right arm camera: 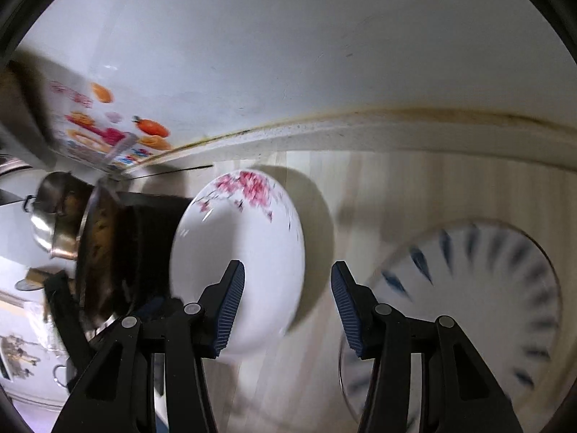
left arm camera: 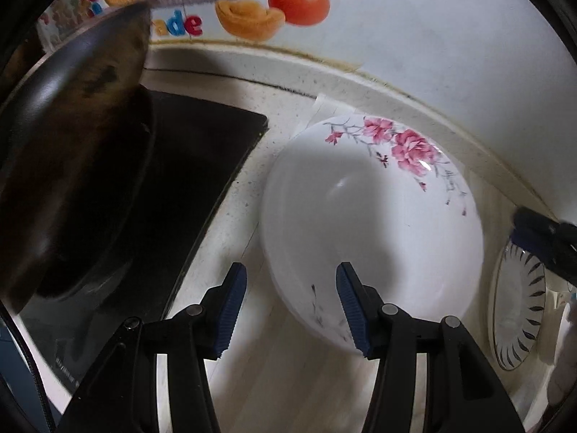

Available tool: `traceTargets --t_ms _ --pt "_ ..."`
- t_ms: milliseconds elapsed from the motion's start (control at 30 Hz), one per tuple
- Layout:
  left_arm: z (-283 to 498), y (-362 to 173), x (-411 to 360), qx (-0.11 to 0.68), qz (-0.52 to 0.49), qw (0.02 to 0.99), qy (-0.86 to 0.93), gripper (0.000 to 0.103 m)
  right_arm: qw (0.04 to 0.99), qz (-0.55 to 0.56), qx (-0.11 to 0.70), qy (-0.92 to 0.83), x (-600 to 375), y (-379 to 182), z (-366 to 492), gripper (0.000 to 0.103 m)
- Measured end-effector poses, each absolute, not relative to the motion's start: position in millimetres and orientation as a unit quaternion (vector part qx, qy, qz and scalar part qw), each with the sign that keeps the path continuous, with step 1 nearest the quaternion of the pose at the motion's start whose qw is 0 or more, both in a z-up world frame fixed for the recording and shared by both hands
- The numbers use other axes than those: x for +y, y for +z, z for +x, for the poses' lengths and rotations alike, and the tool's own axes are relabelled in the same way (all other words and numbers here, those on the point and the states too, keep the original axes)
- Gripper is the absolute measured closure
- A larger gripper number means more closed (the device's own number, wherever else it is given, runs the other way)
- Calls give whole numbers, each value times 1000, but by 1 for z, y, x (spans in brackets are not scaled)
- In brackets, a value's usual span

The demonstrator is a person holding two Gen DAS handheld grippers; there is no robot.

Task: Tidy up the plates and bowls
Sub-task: 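Grasp the rim of the pink-flower white plate with both grippers, then lower the pink-flower plate onto the grey-flower plate with both grippers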

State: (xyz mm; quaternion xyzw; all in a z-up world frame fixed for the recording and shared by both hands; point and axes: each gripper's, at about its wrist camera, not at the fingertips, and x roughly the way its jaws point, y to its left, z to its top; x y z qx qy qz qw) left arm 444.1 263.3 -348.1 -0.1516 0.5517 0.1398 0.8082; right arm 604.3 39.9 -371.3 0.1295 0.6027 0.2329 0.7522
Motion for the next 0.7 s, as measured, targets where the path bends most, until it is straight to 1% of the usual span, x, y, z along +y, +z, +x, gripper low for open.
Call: traceTargets --t_ms 33,67,133,200,233,267,300,367,600,700 --pt "447 -352 265 554 -152 807 139 53 750 128 606 231 48 -381 614 53" --pt "449 -357 269 555 -154 806 134 53 749 127 608 229 53 -387 620 58" --pt "454 -364 272 557 -159 805 129 53 748 129 611 226 64 -400 632 65" --pt "458 -369 275 552 -166 808 122 55 743 137 616 223 72 -415 644 83" --pt "459 -371 276 545 -168 813 121 66 740 146 618 222 74 -423 649 86" --pt "460 -372 276 542 -167 814 125 69 739 152 618 223 76 -426 652 89" --pt "460 -372 276 539 -167 816 128 70 740 154 617 221 76 -428 651 90" --pt "460 -372 281 530 -174 819 134 78 743 159 610 225 75 -430 652 90" --pt "460 -372 283 521 -171 827 127 79 750 144 604 229 66 -423 635 90" --pt "458 -363 275 513 -167 833 123 79 752 136 601 233 59 -416 626 90"
